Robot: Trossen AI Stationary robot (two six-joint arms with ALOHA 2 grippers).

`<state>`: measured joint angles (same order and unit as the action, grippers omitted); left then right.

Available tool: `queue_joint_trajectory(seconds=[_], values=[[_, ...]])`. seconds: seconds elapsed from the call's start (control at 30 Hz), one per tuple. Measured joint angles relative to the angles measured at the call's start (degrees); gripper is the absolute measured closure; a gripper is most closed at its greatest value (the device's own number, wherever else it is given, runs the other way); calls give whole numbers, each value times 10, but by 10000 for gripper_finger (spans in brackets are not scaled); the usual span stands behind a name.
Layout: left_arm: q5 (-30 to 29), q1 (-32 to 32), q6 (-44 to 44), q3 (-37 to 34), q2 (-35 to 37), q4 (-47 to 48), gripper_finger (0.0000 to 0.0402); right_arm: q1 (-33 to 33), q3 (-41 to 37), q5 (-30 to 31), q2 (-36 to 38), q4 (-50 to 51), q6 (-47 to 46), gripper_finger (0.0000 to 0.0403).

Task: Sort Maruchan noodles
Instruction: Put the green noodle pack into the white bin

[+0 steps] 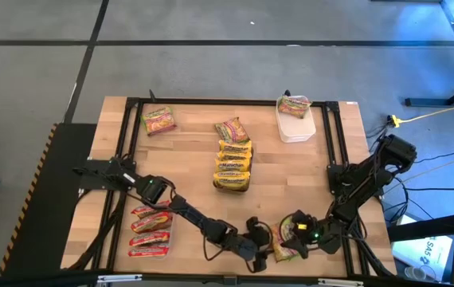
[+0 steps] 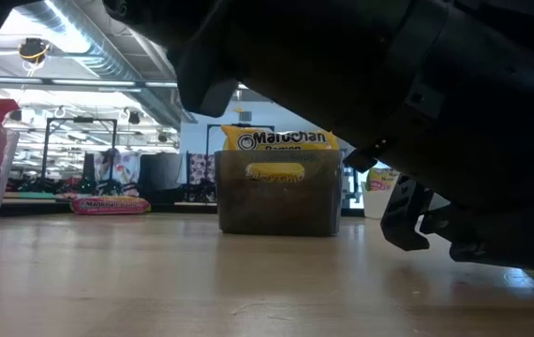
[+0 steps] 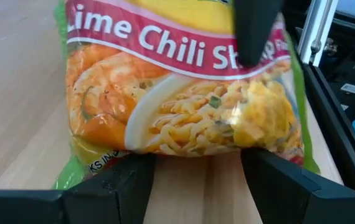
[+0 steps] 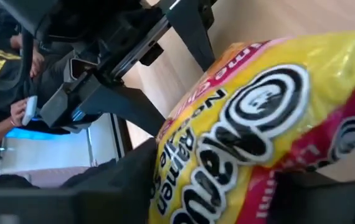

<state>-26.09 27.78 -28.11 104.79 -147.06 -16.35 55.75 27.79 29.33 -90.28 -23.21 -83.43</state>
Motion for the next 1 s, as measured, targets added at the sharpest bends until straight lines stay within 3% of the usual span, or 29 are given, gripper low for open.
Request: queue_joint_trajectory(seconds=[0.13,0.27,0.5,0.67,0.77,1.0], values=[[10,8,-1,0,12,40,170,0,1,-9,0,2,35,284],[58,18,1,0,41,116,170,1,2,-20,0,2,82,329],[110,41,4,1,118,308,170,-8,1,-16,24,12,220,339],[108,49,16,-16,174,416,170,-49,1,-14,100,51,352,343],[107,49,22,-75,224,406,170,-88,1,-15,167,114,421,344],[106,36,19,-284,358,240,170,-225,66,-4,312,341,593,344]])
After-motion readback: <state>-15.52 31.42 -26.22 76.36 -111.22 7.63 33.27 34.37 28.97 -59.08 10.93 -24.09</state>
